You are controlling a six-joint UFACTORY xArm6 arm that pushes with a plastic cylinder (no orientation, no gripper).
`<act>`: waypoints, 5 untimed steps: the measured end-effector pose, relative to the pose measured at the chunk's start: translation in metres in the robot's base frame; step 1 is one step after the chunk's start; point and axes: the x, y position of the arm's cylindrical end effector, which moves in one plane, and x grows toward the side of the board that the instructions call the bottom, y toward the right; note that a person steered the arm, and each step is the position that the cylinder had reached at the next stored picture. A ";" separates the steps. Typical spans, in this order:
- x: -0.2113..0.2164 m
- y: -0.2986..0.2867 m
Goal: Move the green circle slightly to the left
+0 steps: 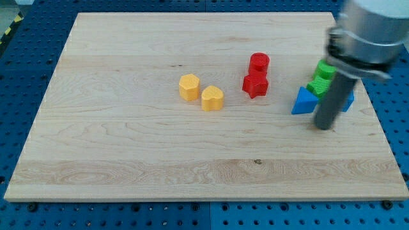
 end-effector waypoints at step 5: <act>-0.091 0.012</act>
